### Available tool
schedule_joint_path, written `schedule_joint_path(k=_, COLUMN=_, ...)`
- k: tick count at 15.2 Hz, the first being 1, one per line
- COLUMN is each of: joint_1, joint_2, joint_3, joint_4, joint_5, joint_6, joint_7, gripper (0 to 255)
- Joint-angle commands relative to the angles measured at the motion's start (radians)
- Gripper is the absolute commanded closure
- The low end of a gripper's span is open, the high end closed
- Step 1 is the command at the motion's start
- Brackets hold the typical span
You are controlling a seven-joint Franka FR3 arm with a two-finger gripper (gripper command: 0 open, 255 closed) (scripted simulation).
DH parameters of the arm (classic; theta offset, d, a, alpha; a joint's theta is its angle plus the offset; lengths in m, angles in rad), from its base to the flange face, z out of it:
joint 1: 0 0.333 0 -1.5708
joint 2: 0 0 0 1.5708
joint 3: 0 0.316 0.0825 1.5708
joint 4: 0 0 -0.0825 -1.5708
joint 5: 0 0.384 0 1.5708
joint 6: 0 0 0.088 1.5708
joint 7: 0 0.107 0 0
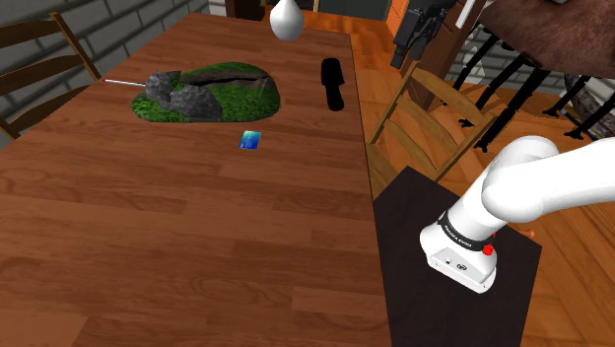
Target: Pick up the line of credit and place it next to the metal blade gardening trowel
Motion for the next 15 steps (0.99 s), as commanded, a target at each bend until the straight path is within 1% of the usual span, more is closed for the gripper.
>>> schedule_joint_path(k=1, joint_1=0.0, joint_2=0.0, joint_3=0.0, joint_4=0.0, joint_5=0.0, joint_6=0.0, joint_7=0.0, gripper=0)
schedule_joint_path(k=5, joint_1=-0.014, joint_2=0.059, joint_3=0.097, joint_4=-0.032, joint_5=0.036, joint_6=0.107, joint_7=0.156, gripper=0)
schedule_joint_path(k=9, joint_1=-0.033, joint_2=0.149, joint_3=0.194, joint_4=-0.034, joint_5=0.056, joint_6=0.214, joint_7=0.312, gripper=0)
schedule_joint_path(k=12, joint_1=-0.053, joint_2=0.235, joint_3=0.264, joint_4=-0.016, joint_5=0.054, joint_6=0.29, joint_7=0.432, gripper=0)
schedule_joint_path(k=15, joint_1=-0.077, joint_2=0.335, joint_3=0.333, joint_4=0.017, joint_5=0.034, joint_6=0.36, joint_7=0.558, gripper=0)
